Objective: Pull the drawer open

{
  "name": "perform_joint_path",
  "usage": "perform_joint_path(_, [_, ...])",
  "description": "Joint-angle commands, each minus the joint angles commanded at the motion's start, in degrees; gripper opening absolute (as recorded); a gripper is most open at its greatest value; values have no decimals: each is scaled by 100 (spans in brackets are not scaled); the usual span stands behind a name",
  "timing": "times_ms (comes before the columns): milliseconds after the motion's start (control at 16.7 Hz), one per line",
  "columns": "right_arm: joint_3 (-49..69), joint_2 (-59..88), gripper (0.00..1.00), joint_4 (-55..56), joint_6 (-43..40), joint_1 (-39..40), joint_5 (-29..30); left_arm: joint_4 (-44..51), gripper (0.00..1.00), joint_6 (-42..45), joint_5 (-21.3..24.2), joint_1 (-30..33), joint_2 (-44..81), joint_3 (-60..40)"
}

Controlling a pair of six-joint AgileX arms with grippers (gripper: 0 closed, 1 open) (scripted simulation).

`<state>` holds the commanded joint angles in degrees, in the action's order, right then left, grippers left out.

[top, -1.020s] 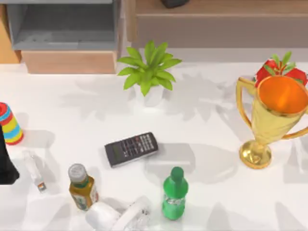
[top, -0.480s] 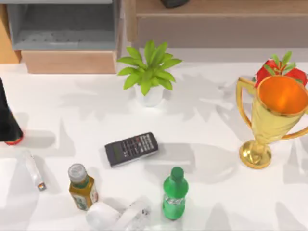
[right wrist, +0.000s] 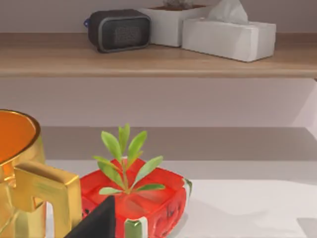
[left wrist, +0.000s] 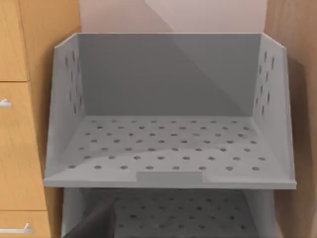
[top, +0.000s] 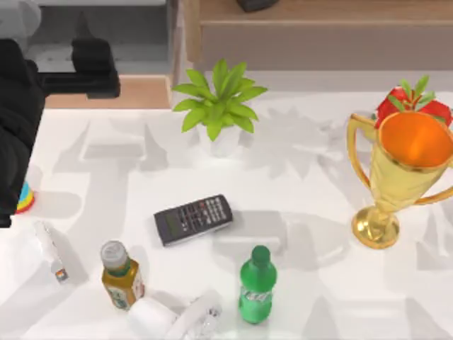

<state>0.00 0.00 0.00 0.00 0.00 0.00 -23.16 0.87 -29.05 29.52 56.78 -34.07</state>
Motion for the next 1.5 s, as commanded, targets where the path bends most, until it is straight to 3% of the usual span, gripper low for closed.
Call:
perform_joint_path(300, [0, 0, 100, 0, 0, 0, 0, -360, 100, 14, -451, 458, 878, -529])
perform_joint_path(600, [0, 0, 100, 0, 0, 0, 0, -355, 100, 18, -433, 429, 865, -508])
perform_joint_path(780, [0, 0, 100, 0, 0, 0, 0, -717, 100, 386, -196, 63, 1200, -689])
perform_joint_path(1080, [0, 0, 100, 0, 0, 0, 0, -2189, 100, 2213, 887, -1532, 2621, -1375])
perform_joint_path(1500, [0, 0, 100, 0, 0, 0, 0, -4035, 100, 6360, 3371, -4054, 5325, -2385])
